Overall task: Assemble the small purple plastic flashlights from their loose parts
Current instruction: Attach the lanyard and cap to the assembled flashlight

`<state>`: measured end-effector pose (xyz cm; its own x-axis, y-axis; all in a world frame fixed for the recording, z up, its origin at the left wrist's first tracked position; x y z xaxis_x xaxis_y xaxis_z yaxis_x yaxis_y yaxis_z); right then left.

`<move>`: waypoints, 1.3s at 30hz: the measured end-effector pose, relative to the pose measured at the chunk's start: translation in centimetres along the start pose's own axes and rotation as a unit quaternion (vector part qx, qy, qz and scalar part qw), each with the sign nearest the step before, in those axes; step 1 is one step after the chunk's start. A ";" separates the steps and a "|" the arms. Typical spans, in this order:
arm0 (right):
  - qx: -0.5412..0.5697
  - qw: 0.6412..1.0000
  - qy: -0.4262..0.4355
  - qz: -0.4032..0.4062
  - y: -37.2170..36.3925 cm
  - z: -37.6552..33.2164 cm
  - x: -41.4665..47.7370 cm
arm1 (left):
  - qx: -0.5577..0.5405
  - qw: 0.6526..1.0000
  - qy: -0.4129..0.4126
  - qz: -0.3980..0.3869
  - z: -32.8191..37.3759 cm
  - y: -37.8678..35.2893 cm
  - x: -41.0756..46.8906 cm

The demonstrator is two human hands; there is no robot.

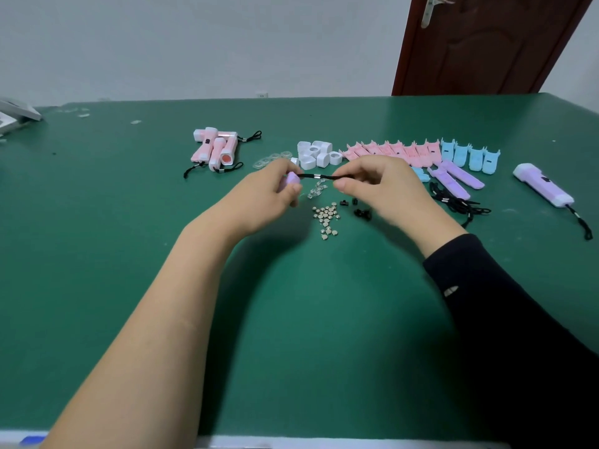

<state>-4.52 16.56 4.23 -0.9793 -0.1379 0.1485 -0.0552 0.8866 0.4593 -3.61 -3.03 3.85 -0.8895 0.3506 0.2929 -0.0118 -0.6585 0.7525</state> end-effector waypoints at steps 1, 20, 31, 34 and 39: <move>0.018 1.000 0.000 0.009 0.0 0.0 0.1 | -0.001 1.000 0.002 0.004 0.0 0.1 0.0; -0.202 0.978 -0.037 -0.027 -5.2 -1.2 6.2 | -0.099 0.976 0.132 0.141 -3.5 4.0 -0.7; -0.307 0.951 -0.019 -0.009 -8.5 -0.9 6.4 | -0.156 0.960 0.138 0.188 -3.6 4.2 -0.5; -0.035 0.995 -0.096 0.018 -6.4 -0.6 5.9 | -0.201 0.952 0.128 0.191 -3.1 4.0 -0.3; 0.542 0.805 -0.218 -0.104 -2.1 0.9 3.4 | -0.233 0.953 0.100 0.164 -1.7 2.6 0.1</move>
<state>-7.88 14.58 3.00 -0.8890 -0.3745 -0.2636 -0.1324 0.7612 -0.6349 -4.53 -5.81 4.81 -0.9490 -0.0290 0.3138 0.1227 -0.9513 0.2830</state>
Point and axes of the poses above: each hand's wrist, its own x-axis towards the middle knuckle, its own y-axis out of the back of the hand, z = x × y, the point moved 2 cm from there along x, towards the middle knuckle, and after that the axes turned 11 degrees about -y, right-handed, at the moved point
